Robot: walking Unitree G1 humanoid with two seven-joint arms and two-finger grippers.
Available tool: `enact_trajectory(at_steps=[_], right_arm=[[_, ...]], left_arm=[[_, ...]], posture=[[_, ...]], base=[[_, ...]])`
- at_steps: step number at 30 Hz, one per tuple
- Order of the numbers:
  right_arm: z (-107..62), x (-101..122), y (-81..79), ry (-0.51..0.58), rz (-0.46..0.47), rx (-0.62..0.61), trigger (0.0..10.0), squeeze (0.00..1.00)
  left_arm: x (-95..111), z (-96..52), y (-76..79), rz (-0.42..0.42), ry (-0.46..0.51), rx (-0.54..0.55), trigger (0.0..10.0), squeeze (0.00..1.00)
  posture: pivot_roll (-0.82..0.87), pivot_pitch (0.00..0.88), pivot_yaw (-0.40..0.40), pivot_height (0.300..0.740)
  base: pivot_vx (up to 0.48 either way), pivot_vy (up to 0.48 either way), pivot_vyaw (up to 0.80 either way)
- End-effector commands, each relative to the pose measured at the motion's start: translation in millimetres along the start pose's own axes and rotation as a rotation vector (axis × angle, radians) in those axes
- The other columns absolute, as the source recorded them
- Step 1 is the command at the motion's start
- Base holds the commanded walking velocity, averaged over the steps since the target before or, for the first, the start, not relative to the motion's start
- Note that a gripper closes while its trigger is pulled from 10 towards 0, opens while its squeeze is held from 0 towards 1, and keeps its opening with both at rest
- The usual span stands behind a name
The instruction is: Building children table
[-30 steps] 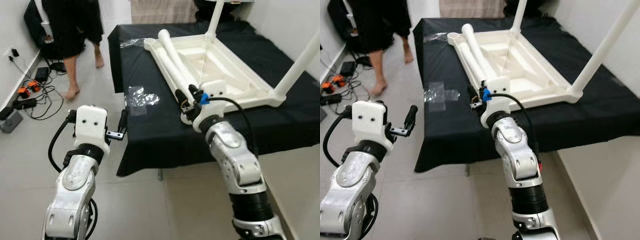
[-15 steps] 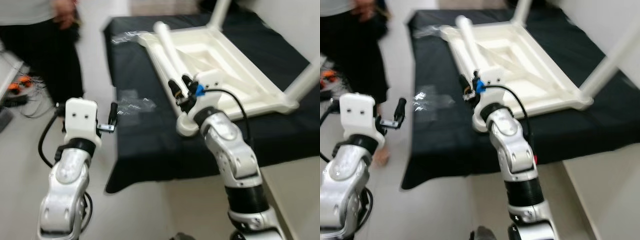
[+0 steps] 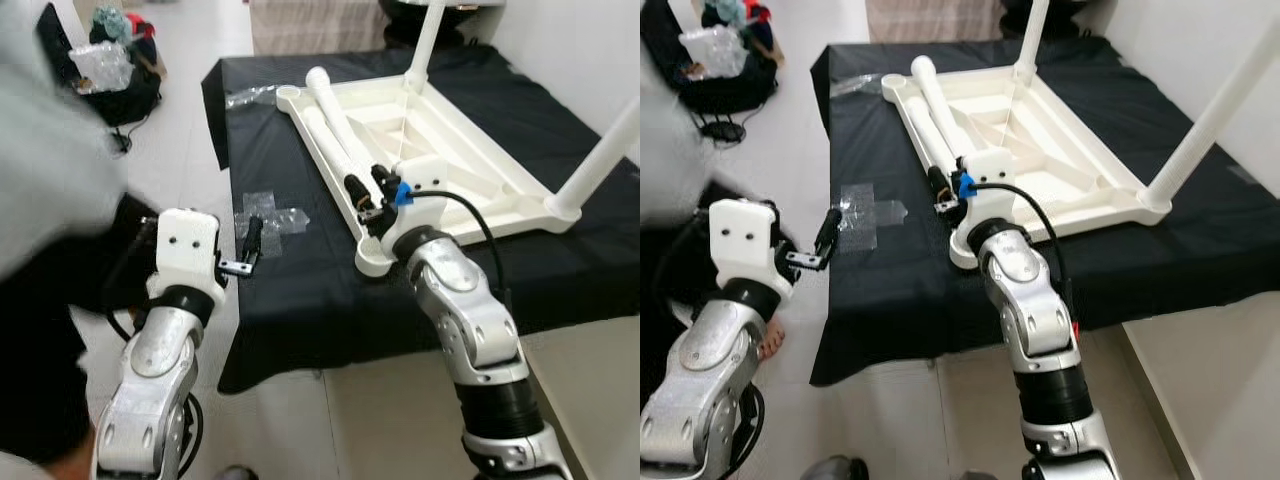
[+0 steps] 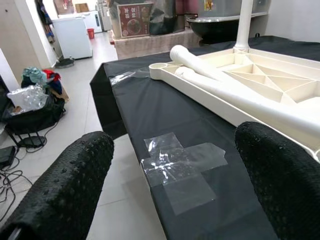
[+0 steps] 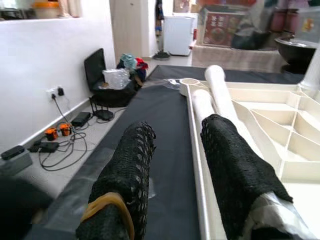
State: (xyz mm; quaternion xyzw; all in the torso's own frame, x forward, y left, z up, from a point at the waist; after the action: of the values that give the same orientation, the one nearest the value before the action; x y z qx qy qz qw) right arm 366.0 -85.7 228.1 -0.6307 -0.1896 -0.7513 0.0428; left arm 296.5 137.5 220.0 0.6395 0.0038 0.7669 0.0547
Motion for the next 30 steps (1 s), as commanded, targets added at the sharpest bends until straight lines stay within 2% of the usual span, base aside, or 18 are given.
enact_trajectory(at_steps=[1,9,14,17,19,21,24,26,27,28,29,30], right_arm=[[-2.4,-4,-4.4,-0.014,0.007,0.017,10.0,0.0],[-6.3,-22,-26.5,-0.089,0.01,0.12,10.0,0.0],[-5.9,-23,-27.9,-0.093,0.001,0.124,10.0,0.0],[15.1,-18,-59.9,-0.094,-0.014,0.234,10.0,0.0],[15.1,-18,-59.9,-0.094,-0.014,0.234,10.0,0.0],[40.5,-16,-69.6,-0.107,-0.013,0.233,10.0,0.0],[48.0,-16,-70.2,-0.115,-0.018,0.226,10.0,0.0],[61.9,-19,-63.8,-0.151,-0.033,0.192,10.0,0.0],[61.9,-19,-63.8,-0.151,-0.033,0.192,10.0,0.0],[73.9,-24,-46.9,-0.201,-0.045,0.115,10.0,0.0],[73.9,-24,-46.9,-0.201,-0.045,0.115,10.0,0.0],[77.5,-27,-39.8,-0.227,-0.039,0.087,10.0,0.0]], left_arm=[[-1,-3.3,3.8,-0.024,-0.005,-0.018,10.0,0.0],[-4,-7.1,10.3,-0.042,-0.016,-0.048,10.0,0.0],[-4,-7.4,10.6,-0.041,-0.016,-0.049,10.0,0.0],[-5,-8.9,7.0,-0.035,-0.022,-0.038,10.0,0.0],[-5,-8.9,7.0,-0.035,-0.022,-0.038,10.0,0.0],[-5,-10.0,5.1,-0.031,-0.02,-0.03,10.0,0.0],[-4,-10.4,5.3,-0.031,-0.019,-0.029,10.0,0.0],[-3,-11.9,7.3,-0.034,-0.017,-0.027,10.0,0.0],[-3,-11.9,7.3,-0.034,-0.017,-0.027,10.0,0.0],[-2,-15.1,8.2,-0.038,-0.022,-0.026,10.0,0.0],[-2,-15.1,8.2,-0.038,-0.022,-0.026,10.0,0.0],[-4,-17.1,7.9,-0.037,-0.029,-0.024,10.0,0.0]], posture=[[0.03,0.119,-0.071,0.74],[0.02,0.118,-0.074,0.74],[0.02,0.118,-0.074,0.74],[0.04,0.125,-0.097,0.74],[0.04,0.125,-0.097,0.74],[0.03,0.134,-0.109,0.74],[0.03,0.136,-0.111,0.74],[0.03,0.153,-0.124,0.74],[0.03,0.153,-0.124,0.74],[0.04,0.17,-0.132,0.74],[0.04,0.17,-0.132,0.74],[0.04,0.175,-0.132,0.74]], base=[[0.0,0.0,0.0],[0.0,0.0,0.0],[0.0,0.0,0.0],[0.0,0.0,0.0],[0.0,0.0,0.0],[0.0,0.0,0.0],[0.0,0.0,0.0],[0.0,0.0,0.0],[0.0,0.0,0.0],[0.0,0.0,0.0],[0.0,0.0,0.0],[0.0,0.0,0.0]])
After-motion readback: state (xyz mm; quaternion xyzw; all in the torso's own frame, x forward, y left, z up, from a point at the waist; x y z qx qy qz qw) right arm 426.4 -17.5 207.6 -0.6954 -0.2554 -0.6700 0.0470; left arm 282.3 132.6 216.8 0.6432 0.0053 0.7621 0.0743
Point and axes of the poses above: a point about 5 cm out from each wrist's last joint towards the gripper, its own z axis pointing out of the wrist towards the gripper, its own x axis along the axis of the wrist's last joint, y = z × x, the point moved 5 cm from there along z, pointing out of the wrist towards the gripper, and after that the axes turned 10 degrees about -z, right-handed, at the moved point
